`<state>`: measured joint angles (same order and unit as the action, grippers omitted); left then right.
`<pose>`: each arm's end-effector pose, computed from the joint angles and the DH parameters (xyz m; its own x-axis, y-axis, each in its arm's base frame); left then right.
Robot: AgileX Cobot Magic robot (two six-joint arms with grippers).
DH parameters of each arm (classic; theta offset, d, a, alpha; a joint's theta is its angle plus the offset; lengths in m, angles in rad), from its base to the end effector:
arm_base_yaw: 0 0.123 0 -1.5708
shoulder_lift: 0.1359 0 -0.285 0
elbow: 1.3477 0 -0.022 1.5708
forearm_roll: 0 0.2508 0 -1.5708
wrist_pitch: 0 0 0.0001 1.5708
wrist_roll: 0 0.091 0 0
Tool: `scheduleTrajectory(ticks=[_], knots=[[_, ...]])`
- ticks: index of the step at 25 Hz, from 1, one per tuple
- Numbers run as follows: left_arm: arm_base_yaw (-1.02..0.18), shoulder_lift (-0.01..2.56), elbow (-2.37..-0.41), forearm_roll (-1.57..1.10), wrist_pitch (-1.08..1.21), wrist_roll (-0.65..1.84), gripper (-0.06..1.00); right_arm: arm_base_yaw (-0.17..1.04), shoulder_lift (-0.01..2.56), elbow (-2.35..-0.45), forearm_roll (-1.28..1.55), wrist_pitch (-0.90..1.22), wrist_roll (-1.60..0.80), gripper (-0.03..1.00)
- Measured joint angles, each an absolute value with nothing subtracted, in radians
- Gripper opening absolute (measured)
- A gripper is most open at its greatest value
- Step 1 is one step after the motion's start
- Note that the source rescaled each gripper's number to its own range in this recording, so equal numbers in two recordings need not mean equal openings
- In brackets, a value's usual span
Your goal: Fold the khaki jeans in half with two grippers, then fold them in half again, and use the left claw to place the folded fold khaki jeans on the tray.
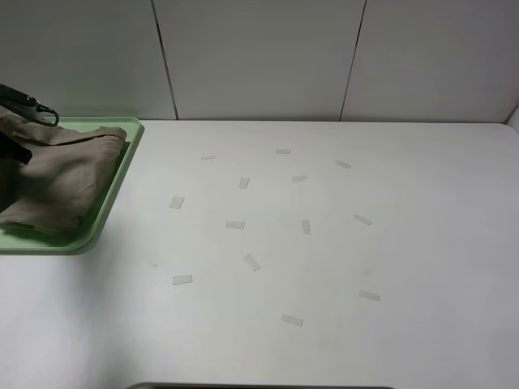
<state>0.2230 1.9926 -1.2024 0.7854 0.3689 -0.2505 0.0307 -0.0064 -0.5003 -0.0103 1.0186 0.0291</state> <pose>0.3909 0.1125 0.1469 -0.8758 0.2768 -0.3953 0.0747 0.8870 0.4557 -0.0042 -0.0009 0.2808 -0.4123 0.0110 -0.9110 -0.0129 0.9998 0.0180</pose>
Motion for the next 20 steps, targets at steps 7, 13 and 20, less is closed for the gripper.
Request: scheduleTrajectory(ticks=[7, 13, 20], knots=[[0.223, 1.989, -1.202, 0.781, 0.307, -0.286, 0.84, 0.031, -0.006, -0.5, -0.01, 1.019, 0.029, 1.0], [0.223, 1.94, -1.202, 0.772, 0.279, -0.376, 0.99, 0.031, -0.006, -0.5, -0.01, 1.019, 0.029, 1.0], [0.223, 1.801, -1.202, 0.755, 0.216, -0.394, 1.0, 0.031, -0.006, -0.5, -0.01, 1.019, 0.029, 1.0]])
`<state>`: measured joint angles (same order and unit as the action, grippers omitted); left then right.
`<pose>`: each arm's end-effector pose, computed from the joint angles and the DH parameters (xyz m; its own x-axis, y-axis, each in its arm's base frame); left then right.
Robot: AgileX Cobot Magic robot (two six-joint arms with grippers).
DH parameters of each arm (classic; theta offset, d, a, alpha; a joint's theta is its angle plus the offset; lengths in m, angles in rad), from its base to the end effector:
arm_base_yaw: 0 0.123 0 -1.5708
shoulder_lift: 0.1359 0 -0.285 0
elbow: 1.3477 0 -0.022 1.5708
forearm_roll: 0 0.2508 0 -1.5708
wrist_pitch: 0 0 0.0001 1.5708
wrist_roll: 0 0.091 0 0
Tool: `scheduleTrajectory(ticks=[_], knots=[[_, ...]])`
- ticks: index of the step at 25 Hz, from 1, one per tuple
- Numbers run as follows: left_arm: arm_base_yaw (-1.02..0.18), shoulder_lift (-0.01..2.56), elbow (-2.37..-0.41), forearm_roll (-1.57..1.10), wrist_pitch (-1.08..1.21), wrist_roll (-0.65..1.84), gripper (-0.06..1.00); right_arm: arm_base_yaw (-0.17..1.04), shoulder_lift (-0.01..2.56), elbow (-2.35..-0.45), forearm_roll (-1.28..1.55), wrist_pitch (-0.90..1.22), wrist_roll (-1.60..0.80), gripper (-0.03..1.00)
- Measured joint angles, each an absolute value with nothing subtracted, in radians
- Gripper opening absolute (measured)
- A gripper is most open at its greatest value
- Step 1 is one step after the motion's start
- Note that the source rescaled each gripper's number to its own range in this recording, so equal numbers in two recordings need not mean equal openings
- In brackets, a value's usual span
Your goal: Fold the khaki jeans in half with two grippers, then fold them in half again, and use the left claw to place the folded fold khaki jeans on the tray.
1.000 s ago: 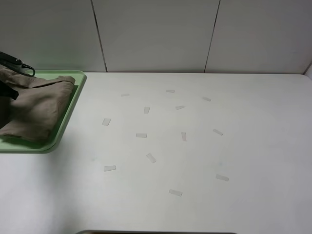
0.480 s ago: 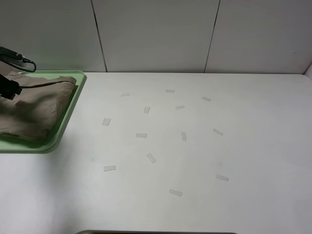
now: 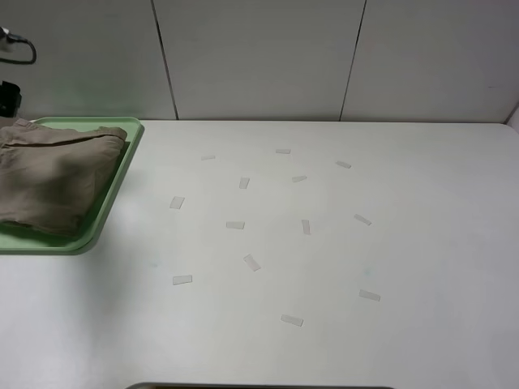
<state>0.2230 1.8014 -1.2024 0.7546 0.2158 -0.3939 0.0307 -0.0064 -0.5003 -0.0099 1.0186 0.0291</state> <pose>0.3891 0.1020 0.2295 -0.6824 0.1921 -0.7053 -0.1038 0.9296 0.3536 -0.0042 -0.0009 0.2808 -0.4123 0.0113 -0.9110 -0.0132 0.9997 0.0183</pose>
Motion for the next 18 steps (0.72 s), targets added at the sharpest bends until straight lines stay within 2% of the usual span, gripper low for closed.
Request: scheduleTrajectory(ticks=[4, 7, 11, 16, 18], knots=[[0.223, 1.705, -1.198, 0.607, 0.198, -0.382, 1.0, 0.031, -0.006, -0.5, -0.006, 1.019, 0.029, 1.0], [0.223, 1.629, -1.155, 0.409, 0.171, -0.243, 1.0, 0.031, -0.006, -0.5, -0.006, 1.019, 0.029, 1.0], [0.223, 1.534, -1.077, 0.068, 0.154, 0.113, 1.0, 0.031, -0.006, -0.5, -0.006, 1.019, 0.029, 1.0], [0.223, 1.386, -0.965, -0.435, 0.174, 0.7, 1.0, 0.031, -0.006, -0.5, -0.006, 1.019, 0.029, 1.0], [0.223, 1.296, -0.908, -0.599, 0.177, 0.845, 1.0, 0.031, -0.006, -0.5, -0.006, 1.019, 0.029, 1.0]])
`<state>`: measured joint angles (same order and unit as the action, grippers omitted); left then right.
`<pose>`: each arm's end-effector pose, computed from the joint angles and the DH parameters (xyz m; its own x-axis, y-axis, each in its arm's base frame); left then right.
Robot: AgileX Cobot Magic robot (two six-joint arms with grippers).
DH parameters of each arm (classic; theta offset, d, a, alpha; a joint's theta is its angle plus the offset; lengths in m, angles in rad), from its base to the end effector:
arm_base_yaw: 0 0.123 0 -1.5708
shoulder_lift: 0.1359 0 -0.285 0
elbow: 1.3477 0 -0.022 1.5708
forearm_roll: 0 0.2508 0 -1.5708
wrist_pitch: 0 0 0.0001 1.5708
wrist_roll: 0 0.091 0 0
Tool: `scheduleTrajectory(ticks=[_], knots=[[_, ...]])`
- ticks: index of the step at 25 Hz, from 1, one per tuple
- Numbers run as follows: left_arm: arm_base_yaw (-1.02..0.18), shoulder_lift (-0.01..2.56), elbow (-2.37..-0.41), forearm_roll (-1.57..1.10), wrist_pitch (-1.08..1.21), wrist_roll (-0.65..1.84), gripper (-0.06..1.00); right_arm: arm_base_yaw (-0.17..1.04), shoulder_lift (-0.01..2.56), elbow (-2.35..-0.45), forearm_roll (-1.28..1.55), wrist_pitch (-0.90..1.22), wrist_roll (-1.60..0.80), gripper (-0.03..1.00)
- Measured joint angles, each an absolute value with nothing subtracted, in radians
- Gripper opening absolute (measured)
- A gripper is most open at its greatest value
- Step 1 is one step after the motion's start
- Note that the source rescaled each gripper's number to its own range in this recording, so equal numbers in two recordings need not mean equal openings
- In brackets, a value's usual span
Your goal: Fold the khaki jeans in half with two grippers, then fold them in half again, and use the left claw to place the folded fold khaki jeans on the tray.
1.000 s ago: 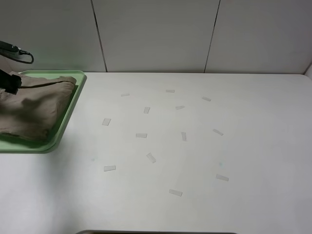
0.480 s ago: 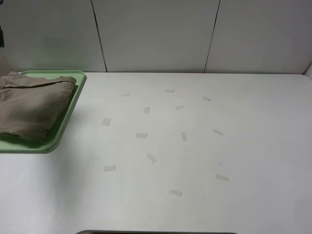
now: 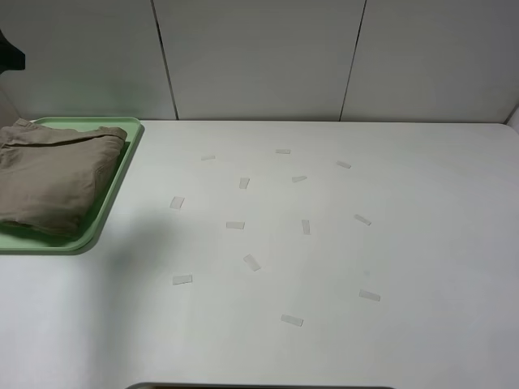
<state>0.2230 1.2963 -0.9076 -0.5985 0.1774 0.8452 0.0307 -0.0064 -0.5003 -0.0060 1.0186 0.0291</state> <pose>0.2831 0.0549 0.3125 -0.4427 0.1560 -0.8830 -0.0221 0.9825 0.1847 -0.0042 -0.0006 0.2808 -0.4124 0.0133 -0.9109 -0.0153 0.9997 0.0215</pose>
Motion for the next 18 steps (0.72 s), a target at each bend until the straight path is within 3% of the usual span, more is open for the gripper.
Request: scheduleTrajectory(ticks=[3, 10, 18], knots=[[0.223, 1.145, -0.826, -0.745, 0.177, 0.938, 1.0, 0.031, -0.006, -0.5, -0.006, 1.019, 0.029, 1.0], [0.223, 0.74, -0.654, -0.753, 0.215, 0.862, 1.0, 0.031, -0.006, -0.5, 0.0, 1.019, 0.029, 1.0], [0.223, 0.401, -0.626, -0.267, 0.532, 0.267, 1.0, 0.031, -0.006, -0.5, 0.0, 1.019, 0.029, 1.0]])
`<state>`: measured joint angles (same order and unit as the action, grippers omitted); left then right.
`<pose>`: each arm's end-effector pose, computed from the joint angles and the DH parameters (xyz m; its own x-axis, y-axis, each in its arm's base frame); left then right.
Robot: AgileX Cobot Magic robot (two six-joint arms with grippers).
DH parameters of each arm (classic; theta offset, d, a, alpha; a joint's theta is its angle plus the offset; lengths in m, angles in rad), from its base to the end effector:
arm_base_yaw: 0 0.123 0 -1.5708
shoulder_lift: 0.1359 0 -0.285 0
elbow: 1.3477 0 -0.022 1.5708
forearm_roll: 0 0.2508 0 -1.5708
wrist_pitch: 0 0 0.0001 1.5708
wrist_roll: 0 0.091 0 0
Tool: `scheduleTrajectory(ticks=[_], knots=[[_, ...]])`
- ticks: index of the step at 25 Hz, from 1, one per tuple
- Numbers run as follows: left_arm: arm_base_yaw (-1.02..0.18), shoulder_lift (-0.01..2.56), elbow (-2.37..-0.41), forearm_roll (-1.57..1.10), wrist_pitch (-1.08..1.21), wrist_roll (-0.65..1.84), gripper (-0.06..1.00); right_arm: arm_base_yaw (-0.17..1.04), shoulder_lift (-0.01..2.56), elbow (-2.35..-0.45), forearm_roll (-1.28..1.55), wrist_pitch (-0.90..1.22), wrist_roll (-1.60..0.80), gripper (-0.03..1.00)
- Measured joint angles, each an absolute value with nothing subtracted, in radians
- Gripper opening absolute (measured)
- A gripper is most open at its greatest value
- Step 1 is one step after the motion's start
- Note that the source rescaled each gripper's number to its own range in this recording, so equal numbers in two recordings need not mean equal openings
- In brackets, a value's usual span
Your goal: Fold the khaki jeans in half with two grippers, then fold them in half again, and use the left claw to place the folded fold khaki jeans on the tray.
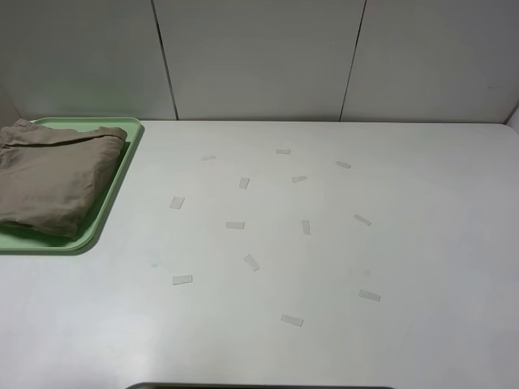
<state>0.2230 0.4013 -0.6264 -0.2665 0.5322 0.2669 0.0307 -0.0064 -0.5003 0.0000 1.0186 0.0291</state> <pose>0.0762 0.0048 0.3484 -0.2010 -0.0092 -0.9795 -0.0844 0.9964 0.0080 -0.0042 -0.0001 0.2808 -0.4126 0.0164 -0.9108 -0.0187 0.9995 0.0265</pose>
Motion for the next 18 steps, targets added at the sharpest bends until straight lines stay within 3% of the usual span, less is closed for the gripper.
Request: scheduleTrajectory(ticks=[9, 18], knots=[[0.223, 0.135, -0.626, -0.156, 0.861, 0.12, 1.0, 0.031, -0.006, -0.5, 0.0, 1.019, 0.029, 1.0], [0.223, -0.005, -0.626, -0.155, 1.026, 0.081, 0.99, 0.031, -0.006, -0.5, 0.0, 1.019, 0.029, 1.0]])
